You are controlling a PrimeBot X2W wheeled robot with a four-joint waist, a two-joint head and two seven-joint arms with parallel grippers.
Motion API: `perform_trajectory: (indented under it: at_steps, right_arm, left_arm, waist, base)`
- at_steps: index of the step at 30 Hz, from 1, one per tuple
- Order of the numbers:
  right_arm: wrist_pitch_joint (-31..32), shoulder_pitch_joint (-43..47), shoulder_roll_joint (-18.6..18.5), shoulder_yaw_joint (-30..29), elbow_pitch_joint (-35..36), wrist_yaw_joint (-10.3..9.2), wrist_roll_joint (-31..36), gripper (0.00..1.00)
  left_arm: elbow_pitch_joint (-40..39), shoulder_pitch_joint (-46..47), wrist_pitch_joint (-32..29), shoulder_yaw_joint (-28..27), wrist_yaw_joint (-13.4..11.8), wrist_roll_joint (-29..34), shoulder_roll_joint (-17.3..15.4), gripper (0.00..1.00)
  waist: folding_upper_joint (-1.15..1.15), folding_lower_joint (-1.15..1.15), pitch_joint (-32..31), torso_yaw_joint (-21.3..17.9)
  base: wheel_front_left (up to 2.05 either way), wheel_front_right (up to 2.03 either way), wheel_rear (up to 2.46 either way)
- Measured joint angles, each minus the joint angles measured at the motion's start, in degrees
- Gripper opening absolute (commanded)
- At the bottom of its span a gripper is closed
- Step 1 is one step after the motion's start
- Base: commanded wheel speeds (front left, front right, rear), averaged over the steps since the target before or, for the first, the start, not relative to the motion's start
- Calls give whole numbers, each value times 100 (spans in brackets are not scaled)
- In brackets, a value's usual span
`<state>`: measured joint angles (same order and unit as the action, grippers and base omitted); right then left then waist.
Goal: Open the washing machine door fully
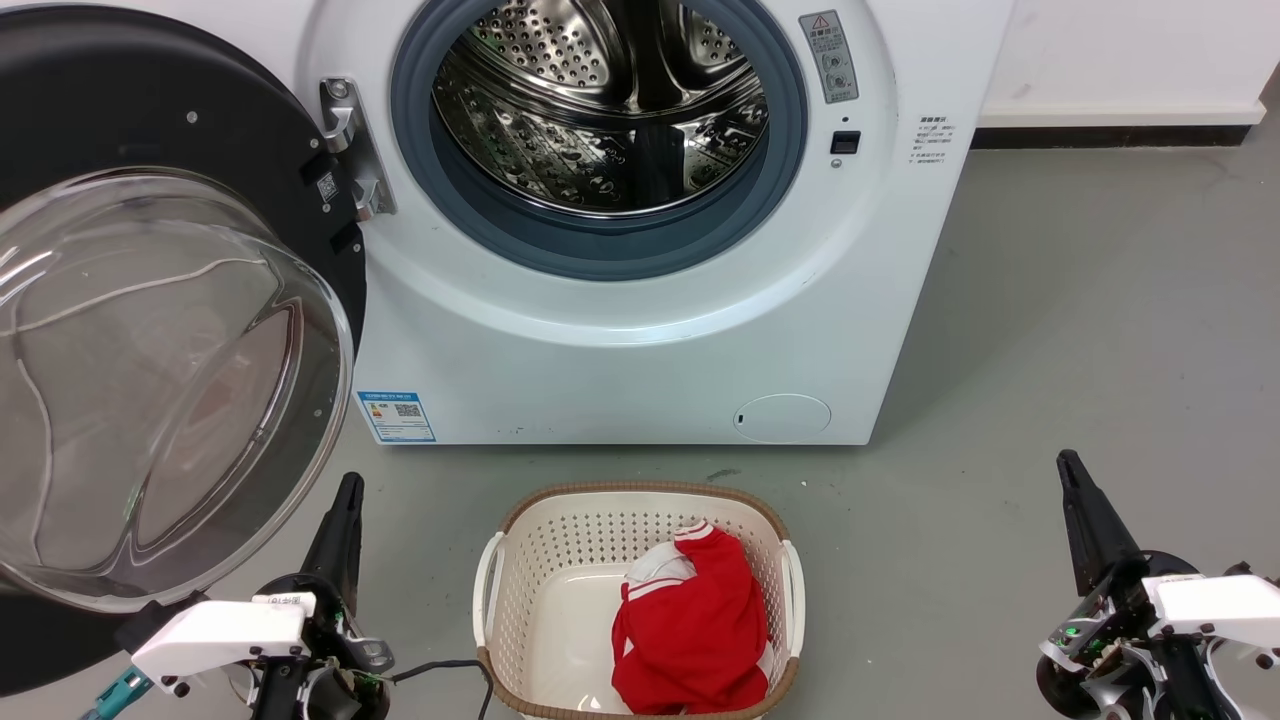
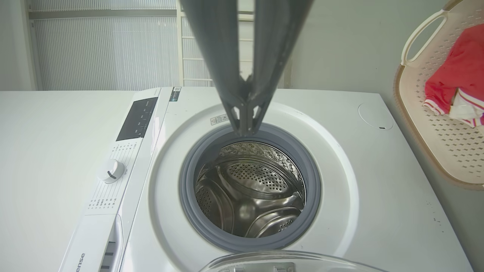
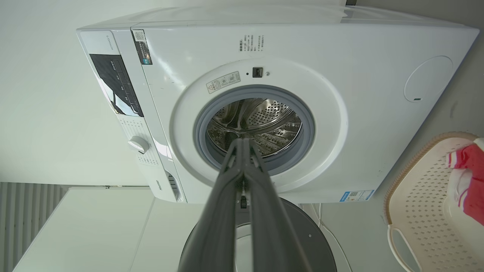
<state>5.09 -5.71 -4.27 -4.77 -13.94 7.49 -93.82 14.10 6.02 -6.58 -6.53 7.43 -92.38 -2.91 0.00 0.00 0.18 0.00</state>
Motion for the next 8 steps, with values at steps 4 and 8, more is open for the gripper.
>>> perform_trajectory:
  at_steps: [4,8]
  right_arm:
    - [1,0,8,-8,-1,0,2,0]
    - [7,-1,14,-16,-2,1,8,0]
  left_arm:
    - [0,0,0,0,5,0,0,0]
    - [0,1,0,0,5,0,0,0]
  waist:
    - [0,0,0,0]
    - [0,0,0,0]
  base:
    - [0,0,0]
    - [0,0,0]
